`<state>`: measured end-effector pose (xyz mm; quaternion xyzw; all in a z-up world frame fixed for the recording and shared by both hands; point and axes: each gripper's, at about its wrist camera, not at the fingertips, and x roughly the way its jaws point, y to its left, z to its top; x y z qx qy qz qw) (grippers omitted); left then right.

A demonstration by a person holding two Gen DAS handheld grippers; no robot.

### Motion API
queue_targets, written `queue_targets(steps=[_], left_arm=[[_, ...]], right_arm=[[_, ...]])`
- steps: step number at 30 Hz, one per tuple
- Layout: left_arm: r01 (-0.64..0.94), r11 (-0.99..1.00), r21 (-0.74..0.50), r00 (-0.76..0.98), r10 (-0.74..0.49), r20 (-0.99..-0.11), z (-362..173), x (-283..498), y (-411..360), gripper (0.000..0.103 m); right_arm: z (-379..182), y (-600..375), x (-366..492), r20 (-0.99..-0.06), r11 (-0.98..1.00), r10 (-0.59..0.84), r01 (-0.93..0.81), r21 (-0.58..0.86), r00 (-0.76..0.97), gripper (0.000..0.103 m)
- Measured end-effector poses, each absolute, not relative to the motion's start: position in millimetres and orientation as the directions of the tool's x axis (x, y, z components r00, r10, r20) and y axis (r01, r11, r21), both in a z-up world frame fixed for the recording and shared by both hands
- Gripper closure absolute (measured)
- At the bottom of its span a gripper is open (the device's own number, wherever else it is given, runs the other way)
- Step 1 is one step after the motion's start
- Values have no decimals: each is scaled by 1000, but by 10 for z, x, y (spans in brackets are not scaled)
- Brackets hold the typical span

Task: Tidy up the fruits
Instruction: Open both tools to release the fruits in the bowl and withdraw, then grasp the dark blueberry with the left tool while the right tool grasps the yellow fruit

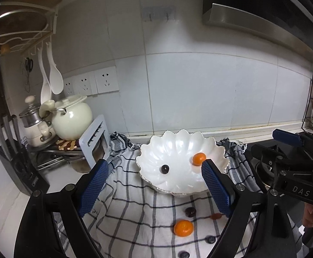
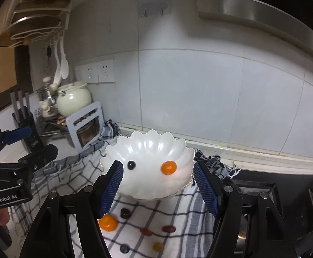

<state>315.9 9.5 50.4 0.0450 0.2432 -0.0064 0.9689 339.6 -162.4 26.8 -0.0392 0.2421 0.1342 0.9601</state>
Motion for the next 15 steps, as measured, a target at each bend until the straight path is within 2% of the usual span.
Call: queue_targets(steps=[5,15], left_arm=[[39,995,92,888,8,-460,469,2885,78,14],[49,994,99,884,3,-468,302,2555,73,14]], right_arm=[[230,-1668,3142,-451,960,259,-280,22,854,34],[147,-1640,2739,-427,961,240,-275,-21,872,34]])
